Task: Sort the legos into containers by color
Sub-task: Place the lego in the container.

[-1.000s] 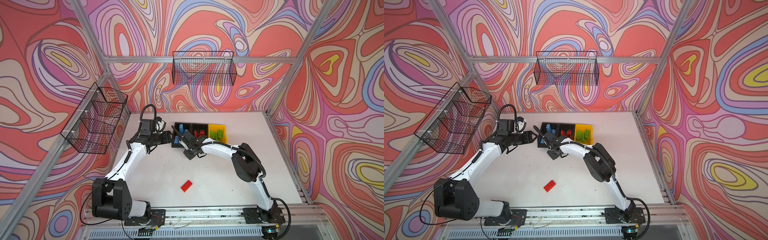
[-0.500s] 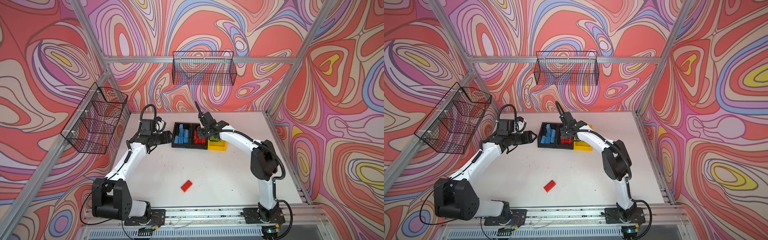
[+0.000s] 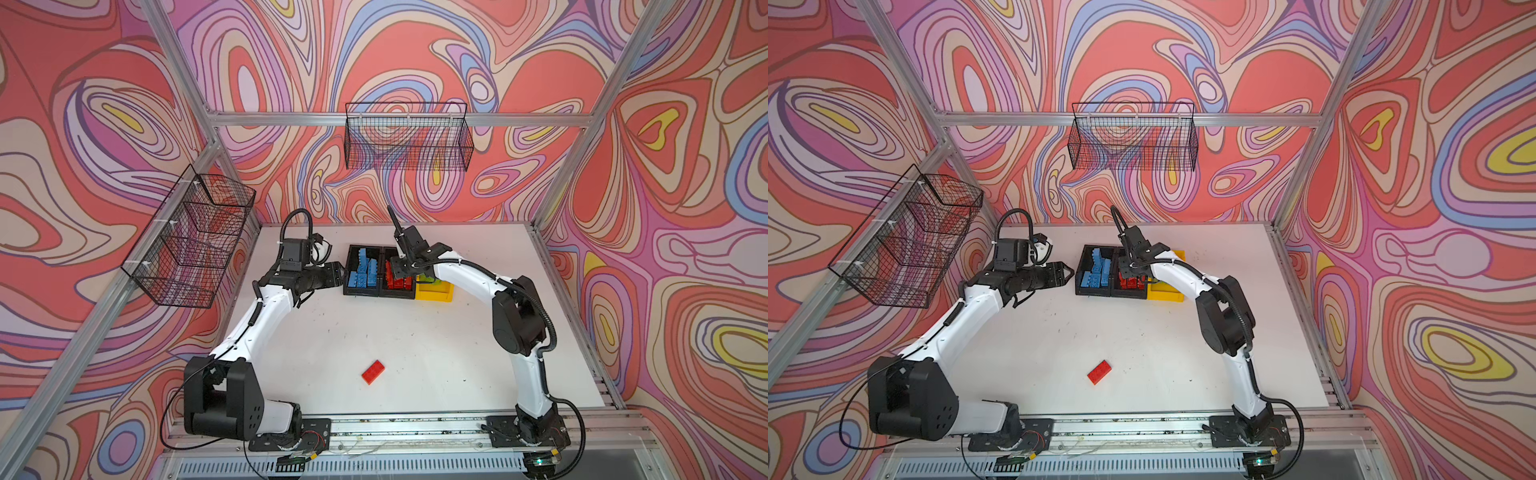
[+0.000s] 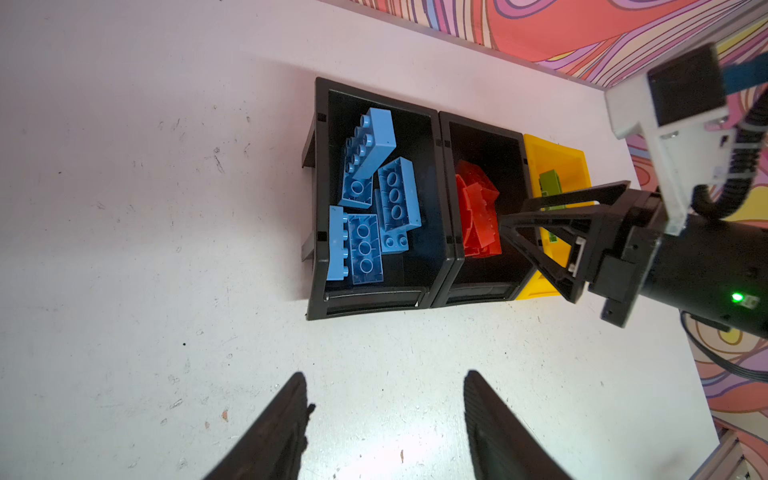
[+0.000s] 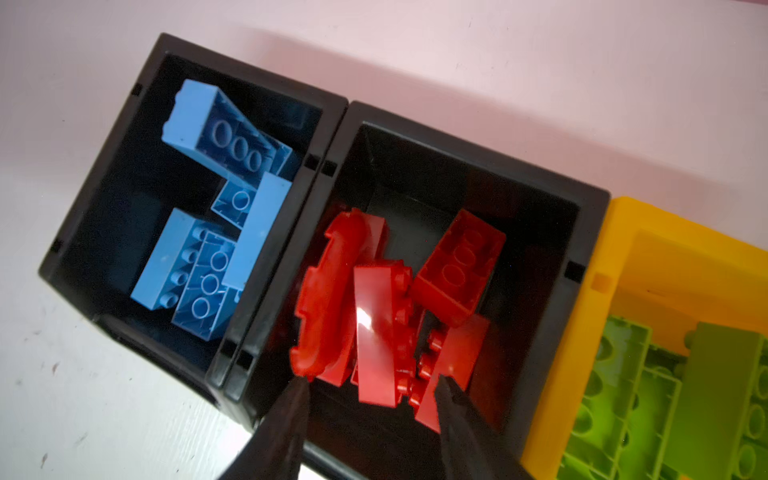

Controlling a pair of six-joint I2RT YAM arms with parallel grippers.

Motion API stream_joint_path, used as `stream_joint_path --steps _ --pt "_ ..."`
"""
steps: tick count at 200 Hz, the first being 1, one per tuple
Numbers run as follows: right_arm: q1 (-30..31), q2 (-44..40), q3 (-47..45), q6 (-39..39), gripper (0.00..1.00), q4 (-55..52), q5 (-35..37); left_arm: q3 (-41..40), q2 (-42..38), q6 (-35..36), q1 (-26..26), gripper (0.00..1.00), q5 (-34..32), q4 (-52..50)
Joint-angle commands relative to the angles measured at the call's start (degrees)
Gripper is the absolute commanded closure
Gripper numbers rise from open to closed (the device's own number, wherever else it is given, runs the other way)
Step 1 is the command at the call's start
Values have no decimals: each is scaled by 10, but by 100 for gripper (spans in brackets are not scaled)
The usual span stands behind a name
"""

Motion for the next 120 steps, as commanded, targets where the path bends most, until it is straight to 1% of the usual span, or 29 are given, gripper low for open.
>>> stream_joint_path --steps 1,12,21,34,47,60,71,92,120 --pt "19 -72 -43 -7 46 5 -13 -6 -9 14 3 38 -5 5" --pt "42 -92 -56 2 45 -23 23 -7 -9 14 3 38 -9 5" --pt "59 -106 -69 37 44 -44 39 -7 -7 14 4 38 -11 5" --pt "90 -131 -102 107 43 -59 23 -2 -3 14 7 37 -5 1" --pt "135 -151 -144 176 39 -65 25 -1 -2 10 12 38 1 5" --pt "171 -152 -175 243 36 -81 7 -3 -3 3 20 38 12 10" --pt "200 -150 -197 281 35 -81 -15 -4 -3 -3 25 38 23 14" --pt "259 -149 -214 322 30 -71 -31 -3 -6 -11 30 38 37 16" --pt "297 -137 -212 346 23 -75 -50 -6 -18 -16 32 38 41 19"
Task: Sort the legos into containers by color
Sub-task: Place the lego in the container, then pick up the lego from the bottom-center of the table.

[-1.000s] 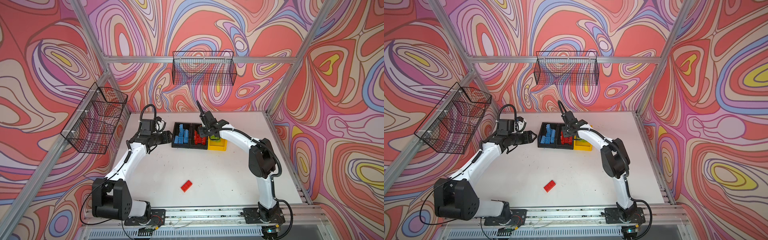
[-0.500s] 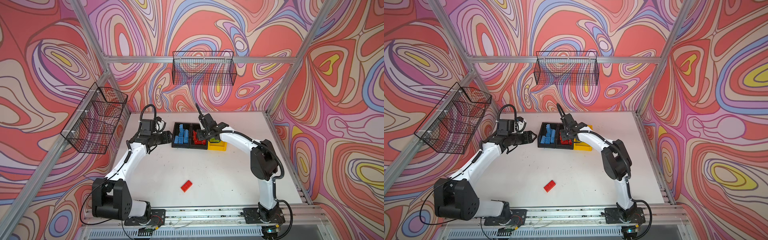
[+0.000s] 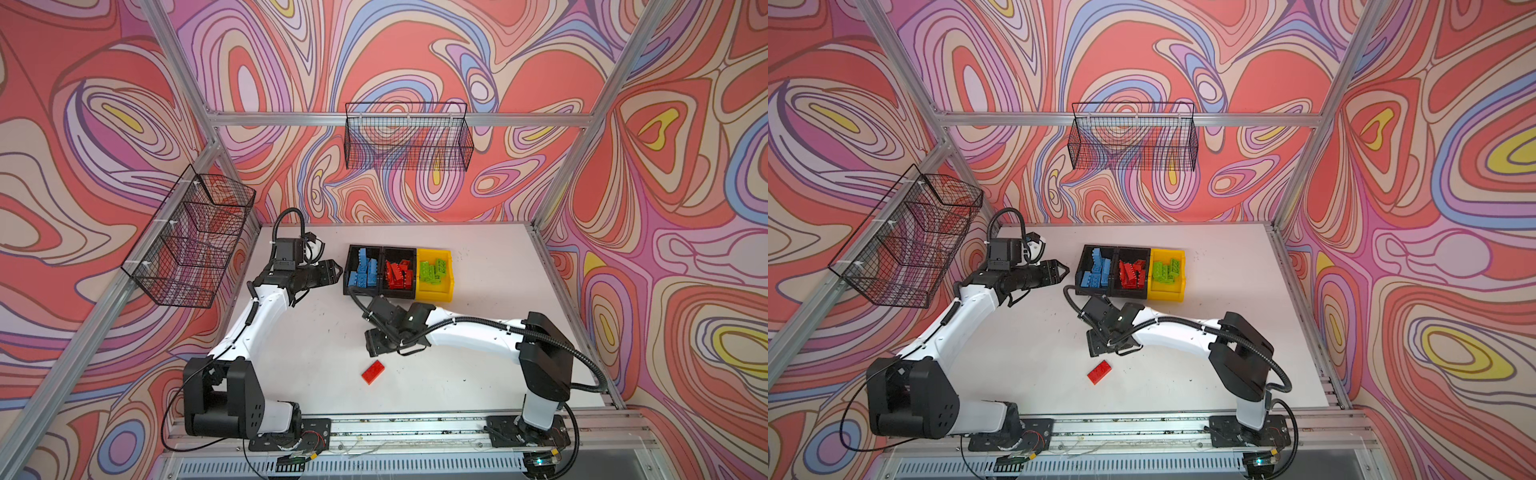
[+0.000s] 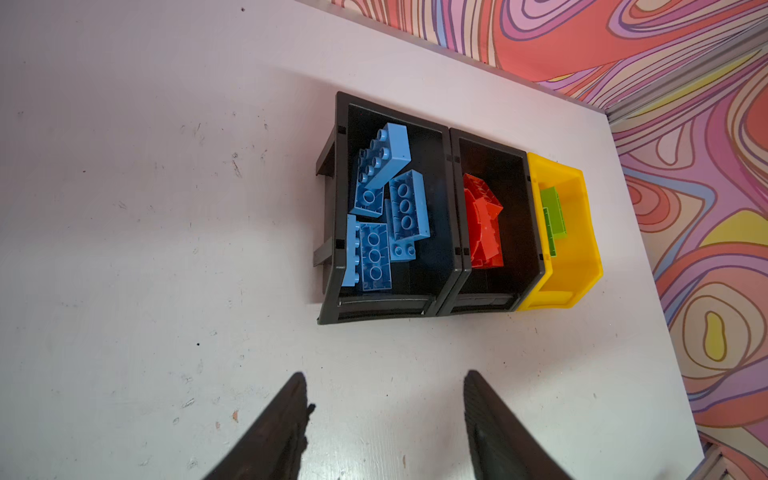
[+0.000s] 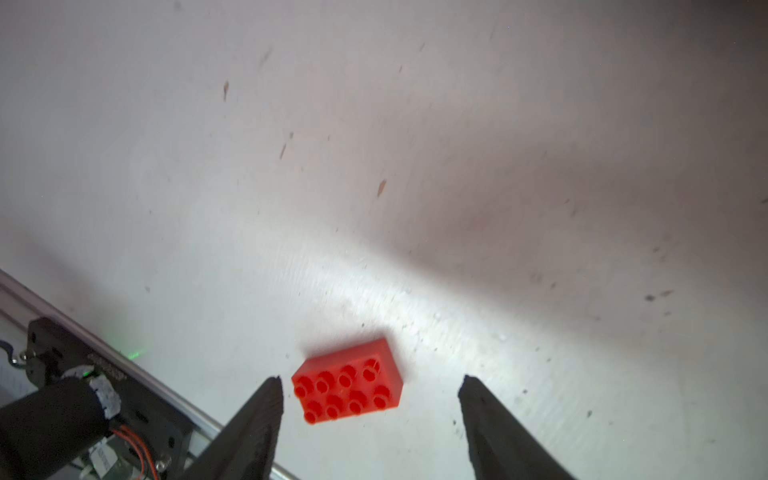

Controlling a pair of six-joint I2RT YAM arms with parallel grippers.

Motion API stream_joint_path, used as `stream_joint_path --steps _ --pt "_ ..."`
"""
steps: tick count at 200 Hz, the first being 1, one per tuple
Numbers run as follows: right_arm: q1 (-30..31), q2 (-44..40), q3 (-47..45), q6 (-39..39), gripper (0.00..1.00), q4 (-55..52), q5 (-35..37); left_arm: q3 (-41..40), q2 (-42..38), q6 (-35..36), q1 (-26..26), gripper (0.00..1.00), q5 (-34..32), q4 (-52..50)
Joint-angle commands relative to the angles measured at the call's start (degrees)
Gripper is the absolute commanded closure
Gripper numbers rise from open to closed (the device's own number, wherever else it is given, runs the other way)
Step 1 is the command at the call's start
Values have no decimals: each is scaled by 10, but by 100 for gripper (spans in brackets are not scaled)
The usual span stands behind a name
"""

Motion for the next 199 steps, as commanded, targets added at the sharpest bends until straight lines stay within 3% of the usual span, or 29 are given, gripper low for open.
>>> stream_joint_path --steps 1,27,34,116,146,199 --pt "21 10 6 64 23 -12 -15 -6 -18 -8 3 38 17 14" --pt "52 13 15 43 3 -35 -7 -10 -29 -11 3 38 21 17" --pt "60 16 19 30 2 -39 -1 -11 -31 -10 3 38 22 18" --pt "84 104 80 -148 2 -115 100 -12 -35 -6 7 38 14 15" --pt "83 114 72 -169 2 -90 89 -13 -33 -4 8 38 9 15" --pt "83 129 64 -187 13 -67 87 -12 -24 -3 10 38 10 14"
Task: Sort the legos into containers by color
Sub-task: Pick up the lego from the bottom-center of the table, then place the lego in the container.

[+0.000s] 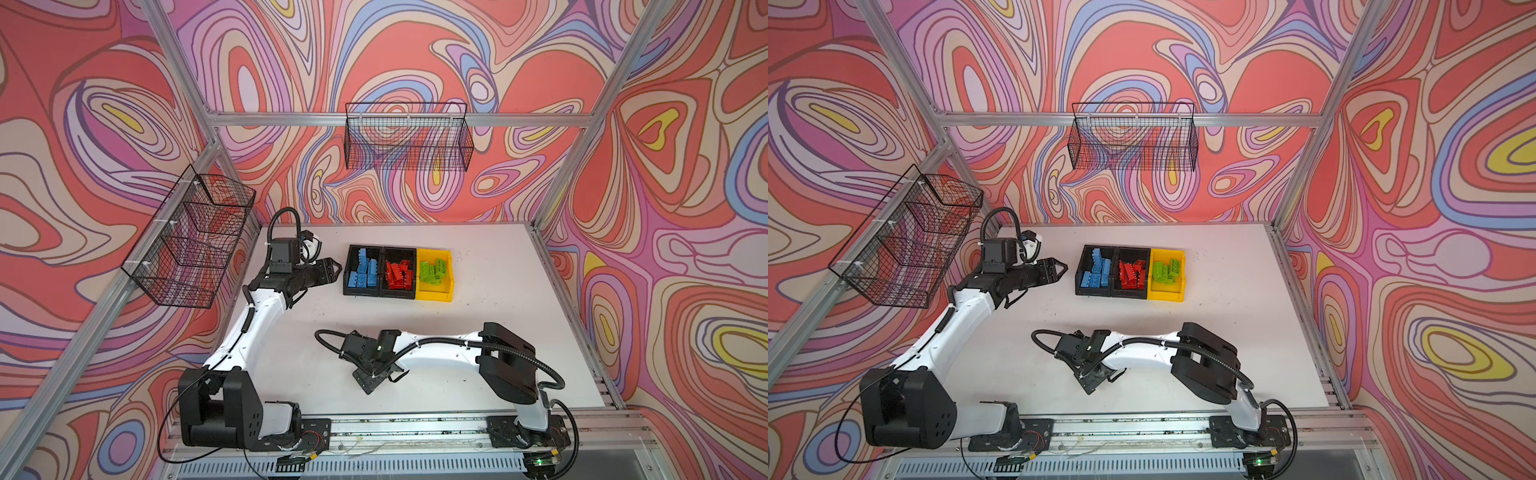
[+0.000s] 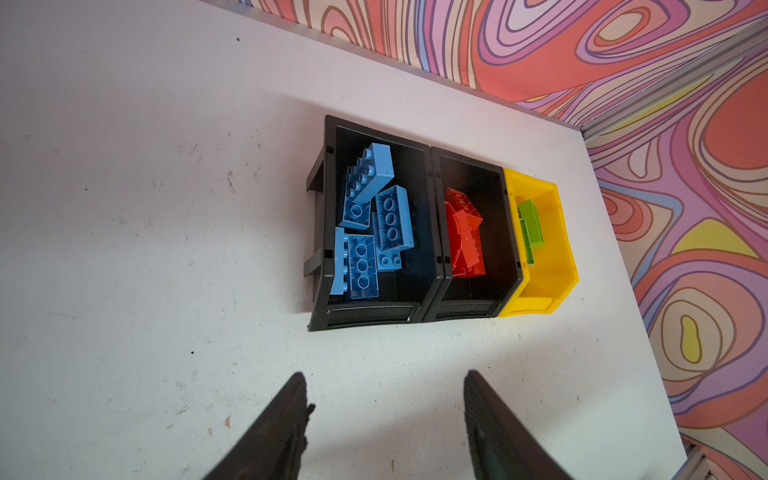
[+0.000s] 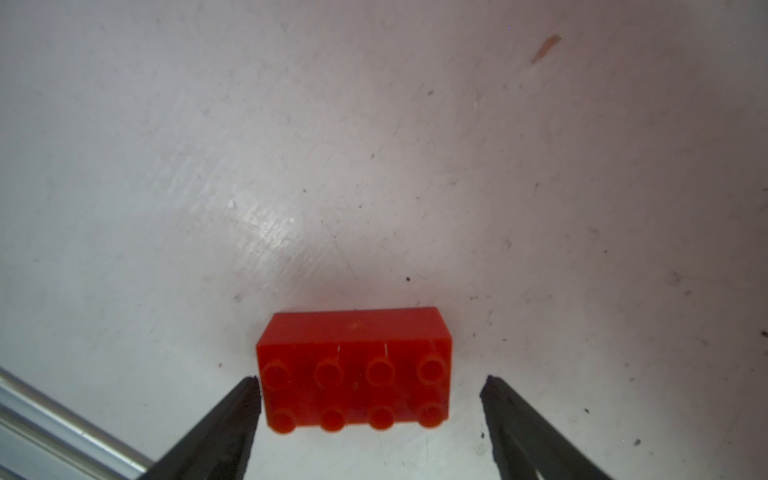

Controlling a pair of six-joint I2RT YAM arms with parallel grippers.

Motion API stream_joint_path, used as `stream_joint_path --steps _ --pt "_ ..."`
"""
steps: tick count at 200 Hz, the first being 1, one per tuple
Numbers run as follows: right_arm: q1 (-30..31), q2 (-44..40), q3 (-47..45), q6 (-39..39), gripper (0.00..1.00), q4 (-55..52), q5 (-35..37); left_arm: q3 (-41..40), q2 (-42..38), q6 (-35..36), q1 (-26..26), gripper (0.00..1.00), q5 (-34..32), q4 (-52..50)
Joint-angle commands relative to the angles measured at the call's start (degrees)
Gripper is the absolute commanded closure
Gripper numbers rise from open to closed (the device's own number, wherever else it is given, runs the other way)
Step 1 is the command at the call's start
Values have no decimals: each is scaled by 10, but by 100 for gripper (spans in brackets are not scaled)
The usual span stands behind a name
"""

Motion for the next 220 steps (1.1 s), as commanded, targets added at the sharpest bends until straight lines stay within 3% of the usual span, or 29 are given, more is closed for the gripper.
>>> stream_joint_path --steps 1,42,105,126,171,220 --pt "0 13 0 -16 13 10 10 -6 3 5 5 38 1 2" --pt "0 21 -3 -9 17 30 -2 -6 3 5 5 38 -1 1" --pt "-1 4 -18 9 39 30 7 -7 4 5 5 38 0 2" --pt "-17 -18 -18 19 43 26 33 -7 4 5 5 38 1 1" --pt "-139 -93 -17 5 43 71 71 -6 4 6 5 38 -2 1" --pt "-286 -54 76 -55 43 133 78 -3 7 8 6 38 -2 1"
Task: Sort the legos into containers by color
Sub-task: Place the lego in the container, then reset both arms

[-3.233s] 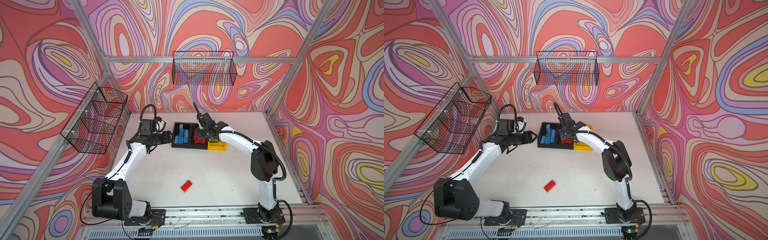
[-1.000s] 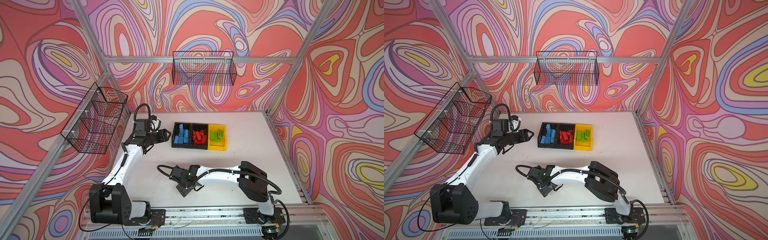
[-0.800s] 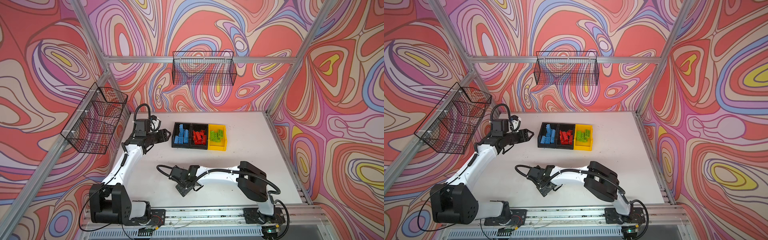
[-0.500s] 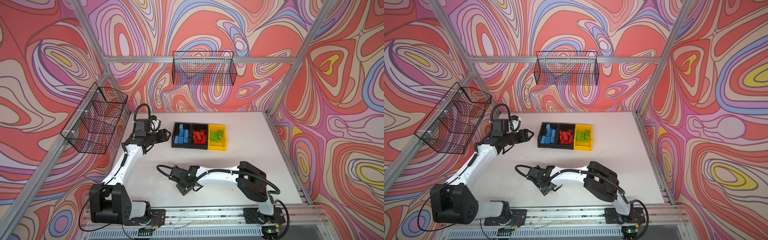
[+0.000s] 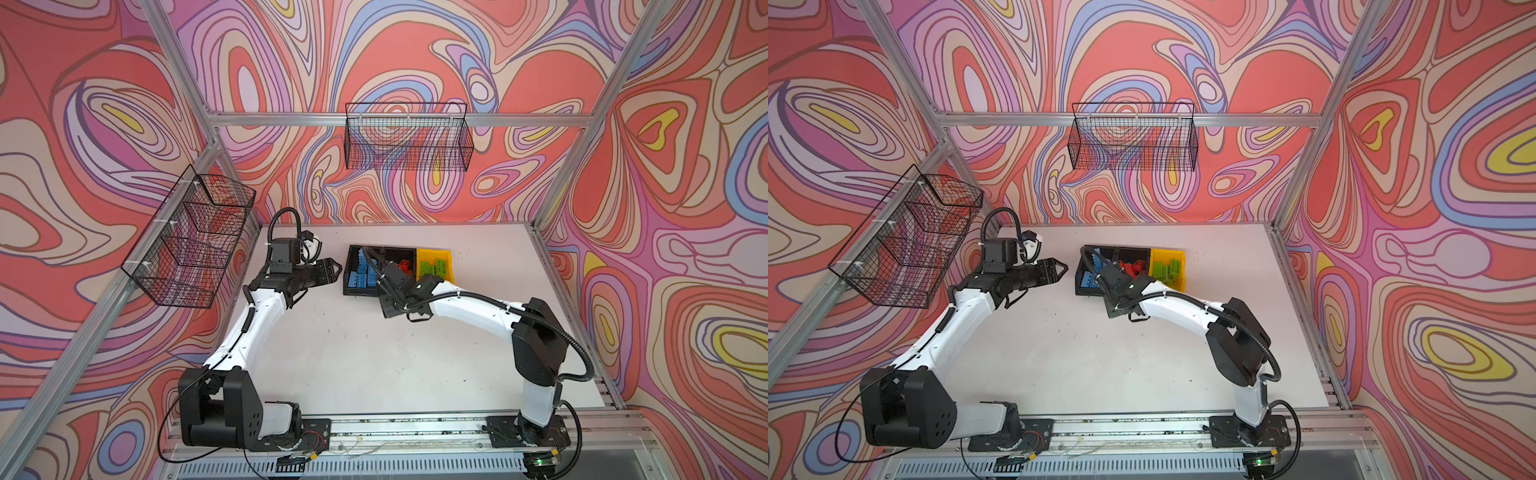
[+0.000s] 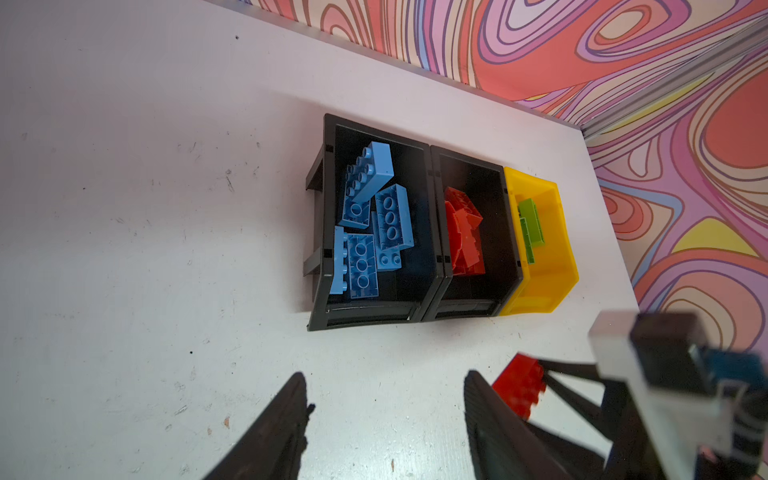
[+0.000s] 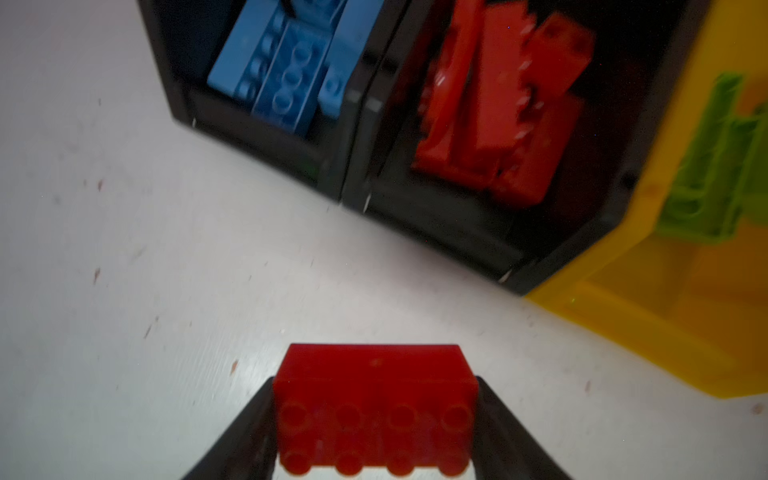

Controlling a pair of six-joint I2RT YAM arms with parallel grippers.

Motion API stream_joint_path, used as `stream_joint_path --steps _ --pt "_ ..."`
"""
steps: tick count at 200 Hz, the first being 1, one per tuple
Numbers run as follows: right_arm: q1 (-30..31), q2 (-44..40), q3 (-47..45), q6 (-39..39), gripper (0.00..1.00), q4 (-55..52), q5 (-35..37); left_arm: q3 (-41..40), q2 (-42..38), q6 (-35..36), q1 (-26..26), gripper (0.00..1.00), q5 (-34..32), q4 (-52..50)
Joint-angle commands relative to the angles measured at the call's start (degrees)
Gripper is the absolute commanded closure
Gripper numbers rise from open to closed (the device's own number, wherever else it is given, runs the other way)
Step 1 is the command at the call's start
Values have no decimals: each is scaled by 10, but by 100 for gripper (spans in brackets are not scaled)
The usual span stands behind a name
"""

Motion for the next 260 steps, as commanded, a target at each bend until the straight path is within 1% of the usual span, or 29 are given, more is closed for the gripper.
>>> stream_joint_path --steps 1,17,39,54,71,91,102,130,143,156,176,190,204,211,231,251,260 --pt "-47 26 40 -32 43 44 10 -3 6 8 6 37 -2 0" --pt "-78 55 76 -52 43 64 -9 -6 3 10 5 37 -5 1" --pt "-93 119 163 -86 43 36 -5 -6 3 9 6 38 -4 2" --pt "-98 145 192 -97 41 31 -3 -6 3 10 6 38 -4 0" --pt "-107 158 202 -96 33 37 -6 -7 2 10 6 37 -5 4" --pt "-115 161 201 -90 22 49 0 -6 7 10 5 37 -6 2" --pt "-118 156 199 -88 17 60 -2 -5 9 11 5 37 -8 1" --pt "-120 138 206 -94 12 72 -11 -7 6 12 6 37 -12 2" --pt "-120 129 208 -97 12 68 -13 -10 2 12 6 37 -18 4" --pt "-120 107 192 -99 12 74 -18 -13 -4 9 6 37 -25 7" --pt "-120 48 126 -99 14 101 -9 -30 -21 -13 6 37 -38 29" --pt "-120 -12 46 -100 14 140 24 -50 -39 -35 6 37 -67 54" --pt "-128 -78 -46 -98 14 190 71 -85 -62 -69 6 36 -125 99" --pt "-134 -125 -97 -96 12 220 102 -109 -74 -83 6 36 -156 123" --pt "-159 -224 -240 -96 6 305 208 -189 -99 -101 6 33 -247 229" --pt "-208 -294 -363 -91 4 383 271 -256 -108 -89 6 32 -358 310" --pt "-232 -312 -407 -94 4 417 289 -283 -111 -75 5 31 -394 348"
